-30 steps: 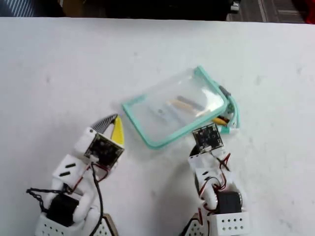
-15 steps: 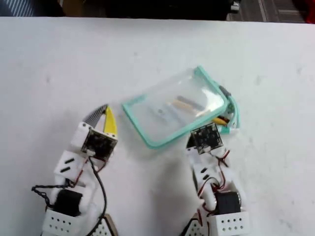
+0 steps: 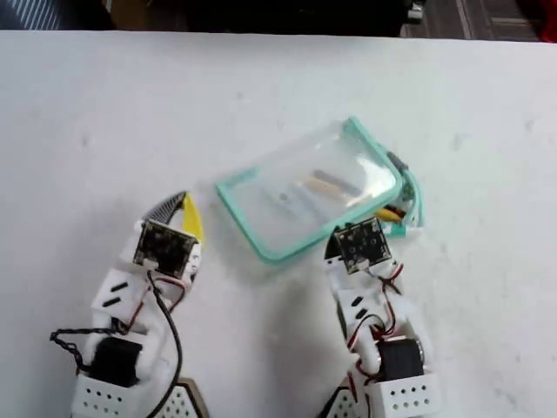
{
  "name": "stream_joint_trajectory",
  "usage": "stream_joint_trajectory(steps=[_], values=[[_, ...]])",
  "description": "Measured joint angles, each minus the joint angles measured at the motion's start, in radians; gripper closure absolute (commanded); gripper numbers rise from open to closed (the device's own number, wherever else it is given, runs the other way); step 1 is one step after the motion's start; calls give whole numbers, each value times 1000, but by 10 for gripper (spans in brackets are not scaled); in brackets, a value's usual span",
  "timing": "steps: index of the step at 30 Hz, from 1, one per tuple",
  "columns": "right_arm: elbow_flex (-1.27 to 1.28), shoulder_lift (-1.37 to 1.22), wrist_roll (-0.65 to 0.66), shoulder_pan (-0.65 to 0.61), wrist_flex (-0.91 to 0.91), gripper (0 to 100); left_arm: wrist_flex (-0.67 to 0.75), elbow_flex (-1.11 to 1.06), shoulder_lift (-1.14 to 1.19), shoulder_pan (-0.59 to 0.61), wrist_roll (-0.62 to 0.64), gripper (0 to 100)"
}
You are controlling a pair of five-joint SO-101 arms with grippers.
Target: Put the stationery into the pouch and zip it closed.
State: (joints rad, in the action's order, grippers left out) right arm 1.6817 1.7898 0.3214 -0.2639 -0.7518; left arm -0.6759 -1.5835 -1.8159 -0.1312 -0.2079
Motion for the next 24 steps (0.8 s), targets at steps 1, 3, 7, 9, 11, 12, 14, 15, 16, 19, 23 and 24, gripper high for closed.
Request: stream_joint_trajectory(steps=[1, 3, 7, 9, 11, 12, 14, 15, 16, 19, 23, 24], values=[[0, 0, 0, -25, 0, 980, -3, 3, 0, 0, 0, 976], [0, 0, 0, -75, 0, 981, -3, 5, 0, 0, 0, 976], [0, 0, 2, -106, -12, 981, -17, 20, 0, 0, 0, 976], [0, 0, 2, -80, -28, 981, -52, 57, 0, 0, 0, 976], [0, 0, 2, -41, -49, 981, -86, 89, 0, 0, 0, 976], [0, 0, 2, -23, -61, 981, -97, 101, 0, 0, 0, 976], [0, 0, 2, 9, -72, 981, -100, 117, -2, 0, 0, 976], [0, 0, 2, 20, -72, 981, -100, 124, -2, 0, 0, 976], [0, 0, 2, 23, -72, 981, -100, 133, -2, 0, 0, 976], [0, 0, 2, 35, -72, 981, -100, 155, -3, 0, 0, 976], [0, 0, 2, 80, -72, 981, -114, 207, 52, 0, -32, 976], [0, 0, 2, 97, -72, 981, -115, 232, 98, 0, -35, 976]])
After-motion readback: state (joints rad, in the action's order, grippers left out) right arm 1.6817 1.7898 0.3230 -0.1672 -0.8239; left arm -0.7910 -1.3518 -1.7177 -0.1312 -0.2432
